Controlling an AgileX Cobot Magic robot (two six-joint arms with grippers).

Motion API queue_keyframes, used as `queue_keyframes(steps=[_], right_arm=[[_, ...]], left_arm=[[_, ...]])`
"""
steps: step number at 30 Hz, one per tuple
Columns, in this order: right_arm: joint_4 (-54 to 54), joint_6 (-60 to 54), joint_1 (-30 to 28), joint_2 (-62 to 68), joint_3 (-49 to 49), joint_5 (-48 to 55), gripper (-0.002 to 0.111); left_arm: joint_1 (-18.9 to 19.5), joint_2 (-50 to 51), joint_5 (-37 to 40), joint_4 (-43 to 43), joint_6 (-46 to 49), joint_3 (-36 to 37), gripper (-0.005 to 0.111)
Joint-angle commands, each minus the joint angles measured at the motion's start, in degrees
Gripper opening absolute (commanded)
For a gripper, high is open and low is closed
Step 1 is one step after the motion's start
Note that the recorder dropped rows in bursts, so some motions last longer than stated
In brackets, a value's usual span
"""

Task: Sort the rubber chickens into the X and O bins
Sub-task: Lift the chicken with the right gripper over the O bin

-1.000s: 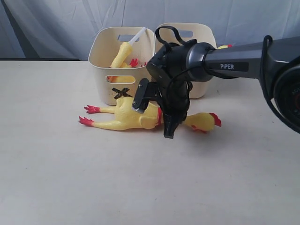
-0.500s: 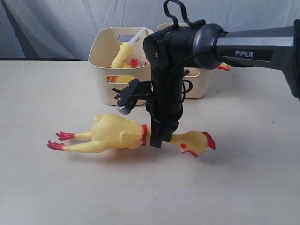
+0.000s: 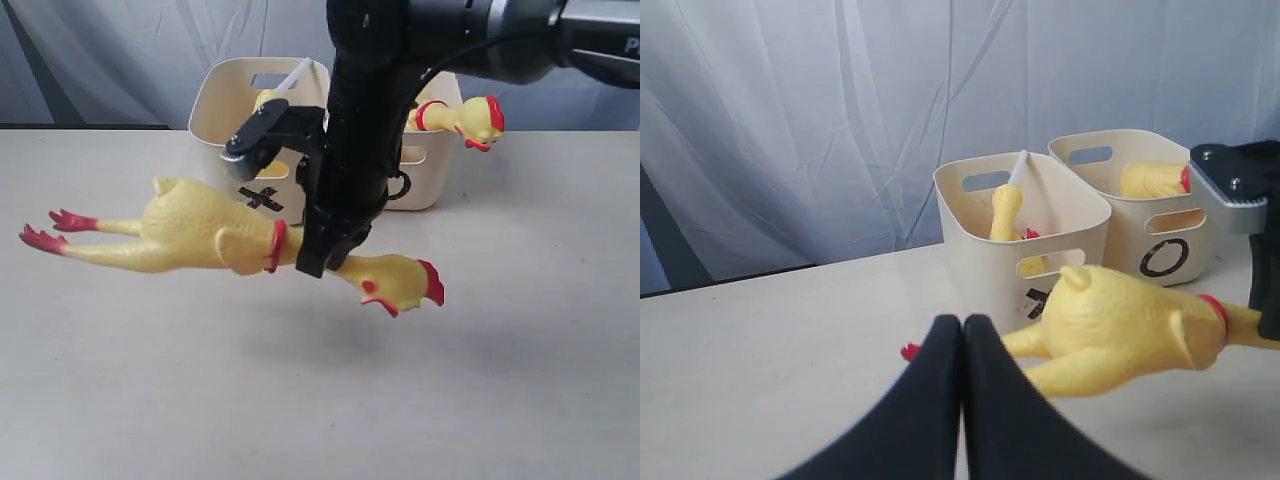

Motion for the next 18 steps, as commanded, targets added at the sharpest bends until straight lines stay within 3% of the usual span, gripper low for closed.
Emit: queue_keyframes(steps=[1, 11, 18], right_arm=[[-0.41, 6.45, -0.15, -3.96, -0.31, -2.24, -0.001], [-7.53, 25.34, -0.15, -6.51, -4.04, -5.44, -0.001], [-18.31, 37.1, -0.15, -6.51, -8.55, -6.08, -0.001]], left_arm=[[-0.14, -0.36, -0.2, -0.06, 0.0, 0.21, 0.0], [-0.14, -0.36, -0.2, -0.06, 0.0, 0.21, 0.0], [-0.14, -0.36, -0.2, -0.06, 0.0, 0.21, 0.0]])
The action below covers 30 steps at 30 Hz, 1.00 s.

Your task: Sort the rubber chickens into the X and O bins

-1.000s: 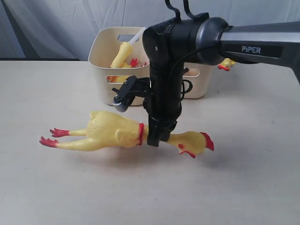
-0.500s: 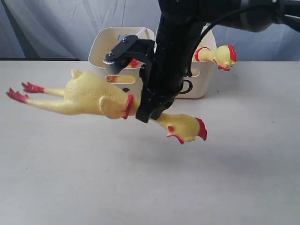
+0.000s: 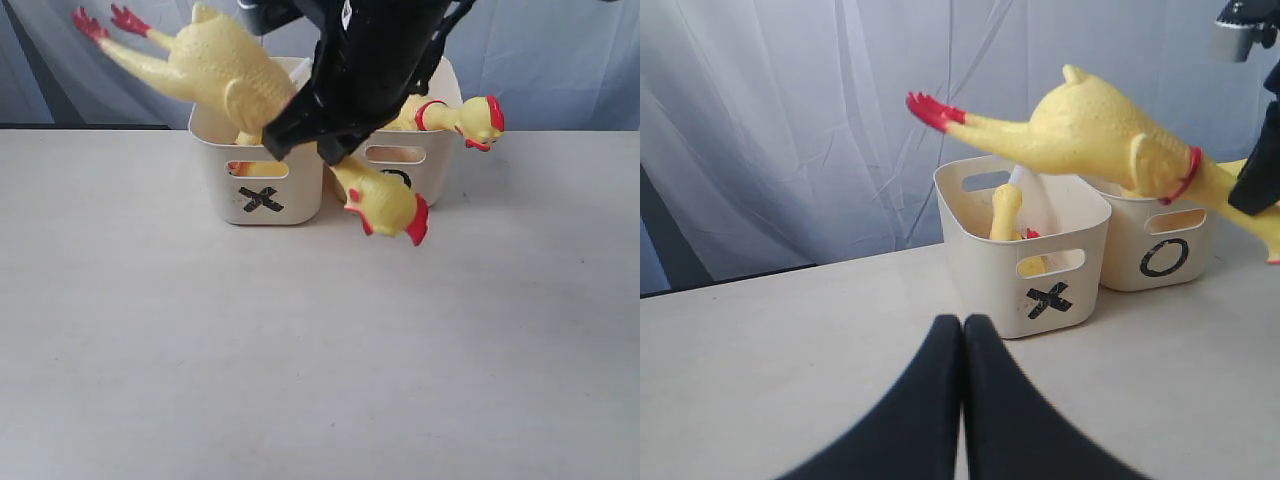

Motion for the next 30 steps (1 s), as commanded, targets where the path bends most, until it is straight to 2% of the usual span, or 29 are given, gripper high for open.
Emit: queue_keyframes(steps=[1, 4, 9, 20, 30], right_arm=[[-8.48, 8.5, -0.15, -0.92, -2.63, -1.5, -0.001], [-12.56, 13.67, -0.63, -0.92, -3.48, -1.5, -0.001], [-10.23, 20.29, -5.05, -0.92, -3.62, -2.13, -0.001], [15.57, 20.58, -17.16, 0.71, -3.62, -6.27, -0.001], [27.55, 19.77, -20.23, 5.99, -3.72, -7.56, -0.001]], left_arm=[[-0.14, -0.36, -0.2, -0.06, 0.0, 0.21, 0.0], [-0.14, -0.36, -0.2, -0.06, 0.0, 0.21, 0.0], [-0.14, -0.36, -0.2, -0.06, 0.0, 0.21, 0.0], [-0.14, -0.36, -0.3, -0.06, 0.0, 0.21, 0.0], [-0.14, -0.36, -0.3, -0.06, 0.0, 0.21, 0.0]])
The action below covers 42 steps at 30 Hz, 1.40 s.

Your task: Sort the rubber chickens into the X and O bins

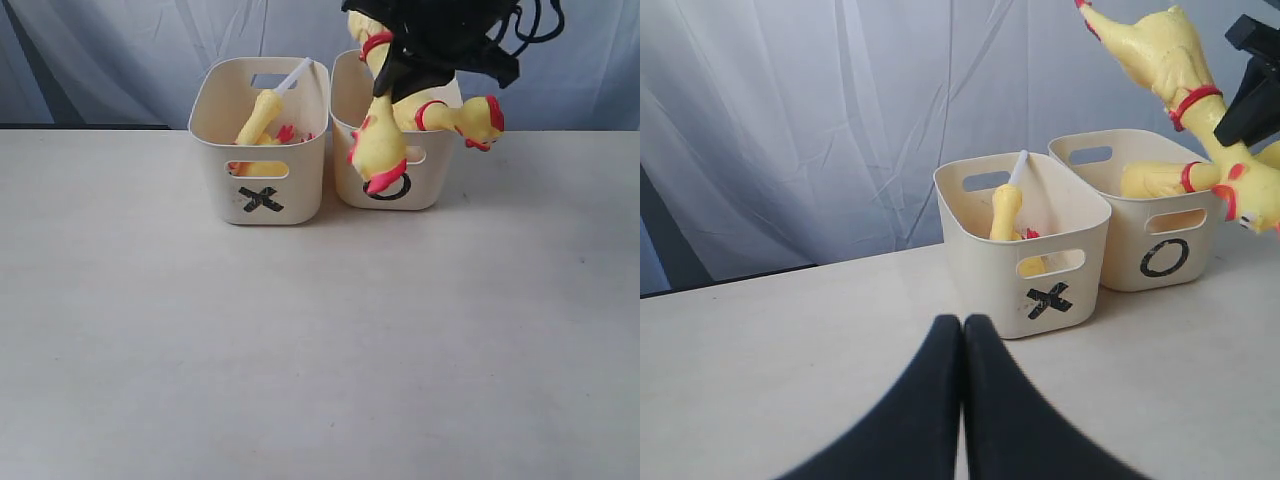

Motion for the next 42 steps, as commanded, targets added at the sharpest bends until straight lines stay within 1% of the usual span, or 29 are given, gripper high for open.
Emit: queue_keyframes(steps=[1, 8, 22, 30, 42], right_arm=[[4.64, -1.39, -0.63, 2.44, -0.52, -2.52, -0.001], [8.73, -1.41, -0.63, 6.23, -0.52, -4.6, -0.001], [9.09, -1.41, -0.63, 7.68, -0.52, -7.98, -0.001], [9.09, -1.41, -0.63, 8.56, -0.52, -5.74, -0.001], [9.09, -1.41, -0.63, 8.92, -0.52, -6.53, -0.001]], left_arm=[[-0.14, -0.36, -0.3, -0.06, 0.0, 0.21, 0.0], [-0.14, -0.36, -0.3, -0.06, 0.0, 0.21, 0.0], [-0.14, -0.36, -0.3, -0.06, 0.0, 0.21, 0.0], [-0.14, -0.36, -0.3, -0.06, 0.0, 0.21, 0.0], [-0.14, -0.36, -0.3, -0.06, 0.0, 0.21, 0.0]])
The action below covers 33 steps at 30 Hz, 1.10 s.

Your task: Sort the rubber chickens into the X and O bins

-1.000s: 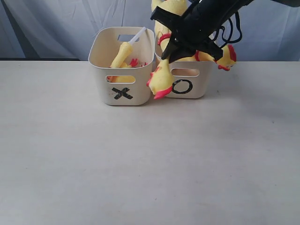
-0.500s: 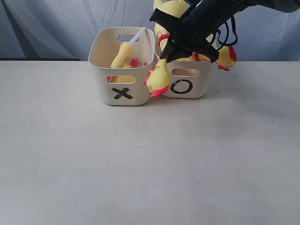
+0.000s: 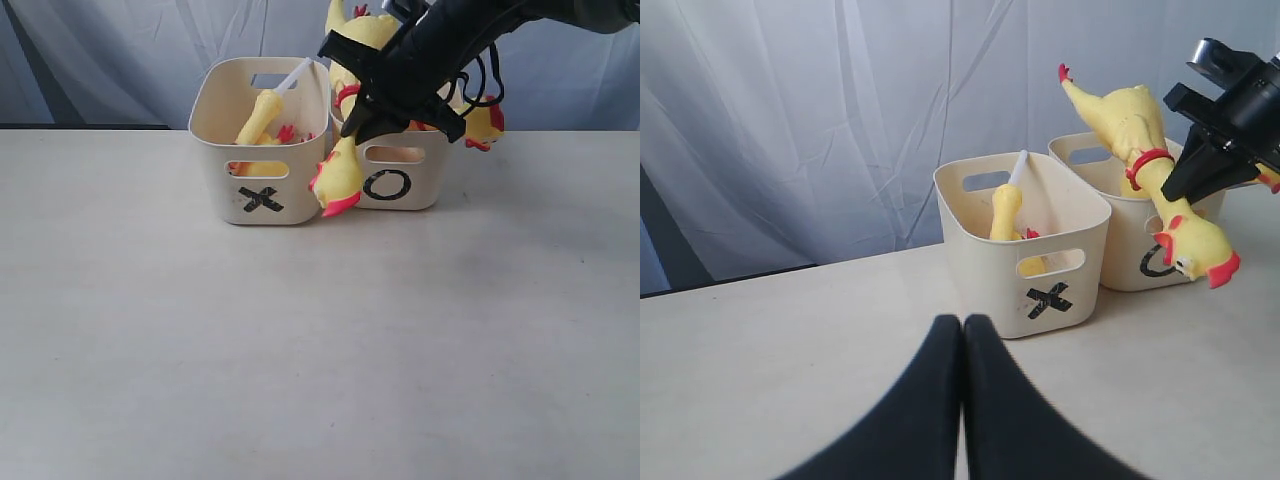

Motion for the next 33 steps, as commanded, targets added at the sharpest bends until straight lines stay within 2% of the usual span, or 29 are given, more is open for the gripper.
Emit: queue_keyframes(steps=[1, 21, 23, 29, 33], right_arm=[[0.22, -0.75, -0.31, -0.21, -0.52, -1.38, -0.001], [0.7, -0.75, -0.21, 0.42, -0.52, -2.01, -0.001], [0.98, -0.75, -0.21, 0.42, -0.52, -2.01, 0.004], [1.48, -0.75, -0.21, 0.42, -0.52, -2.01, 0.035], [1.48, -0.75, -0.21, 0.42, -0.52, -2.01, 0.039]], left_arm=[[-0.14, -0.36, -0.3, -0.06, 0.0, 0.21, 0.0], [-0.14, -0.36, -0.3, -0.06, 0.0, 0.21, 0.0], [-0.14, -0.36, -0.3, -0.06, 0.0, 0.21, 0.0], [-0.14, -0.36, -0.3, -0.06, 0.0, 0.21, 0.0], [-0.14, -0.36, -0.3, -0.06, 0.0, 0.21, 0.0]])
